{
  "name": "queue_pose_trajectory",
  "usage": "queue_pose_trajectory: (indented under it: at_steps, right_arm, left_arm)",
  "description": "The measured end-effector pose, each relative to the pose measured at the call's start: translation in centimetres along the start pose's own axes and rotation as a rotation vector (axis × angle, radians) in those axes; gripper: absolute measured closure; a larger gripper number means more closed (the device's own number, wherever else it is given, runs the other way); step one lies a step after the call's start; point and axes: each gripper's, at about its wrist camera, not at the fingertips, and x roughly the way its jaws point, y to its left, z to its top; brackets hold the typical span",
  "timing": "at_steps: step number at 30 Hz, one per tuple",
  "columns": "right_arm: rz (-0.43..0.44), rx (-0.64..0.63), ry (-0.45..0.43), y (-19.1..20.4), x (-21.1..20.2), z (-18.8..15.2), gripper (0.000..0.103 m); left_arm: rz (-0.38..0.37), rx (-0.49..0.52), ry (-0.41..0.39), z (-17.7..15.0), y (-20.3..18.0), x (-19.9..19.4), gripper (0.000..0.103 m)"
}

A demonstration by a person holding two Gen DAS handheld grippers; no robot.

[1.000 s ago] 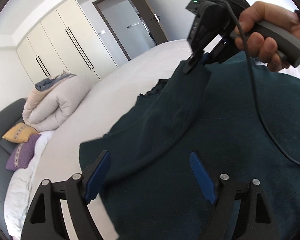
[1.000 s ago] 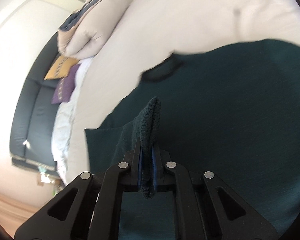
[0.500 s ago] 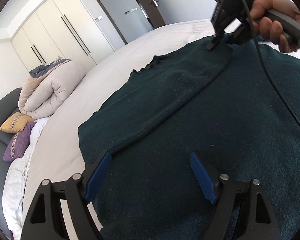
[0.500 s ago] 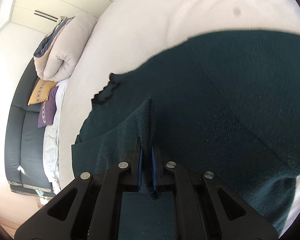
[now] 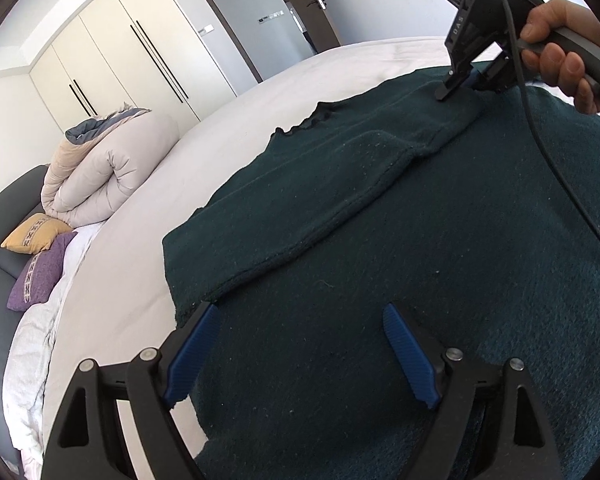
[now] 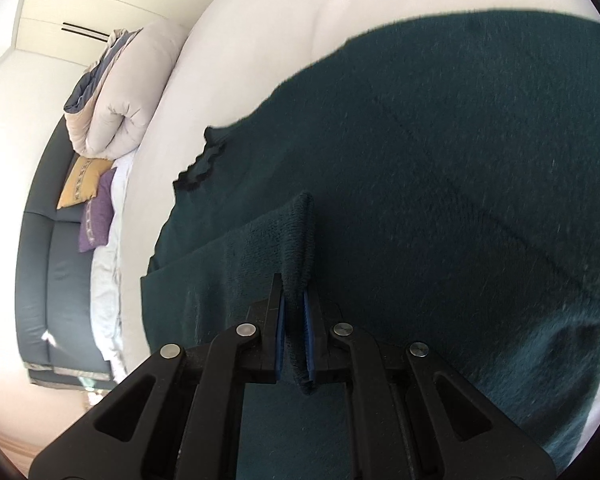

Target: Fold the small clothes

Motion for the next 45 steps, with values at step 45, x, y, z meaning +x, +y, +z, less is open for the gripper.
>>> queue_pose_trajectory:
  at_steps: [45]
  right_arm:
    - [0.218, -0.121, -0.017, 5.8, 0.9, 0.3, 0.092]
  left_arm:
    - [0.007, -0.135, -0.025, 1.5, 2.9, -0.7, 0.005]
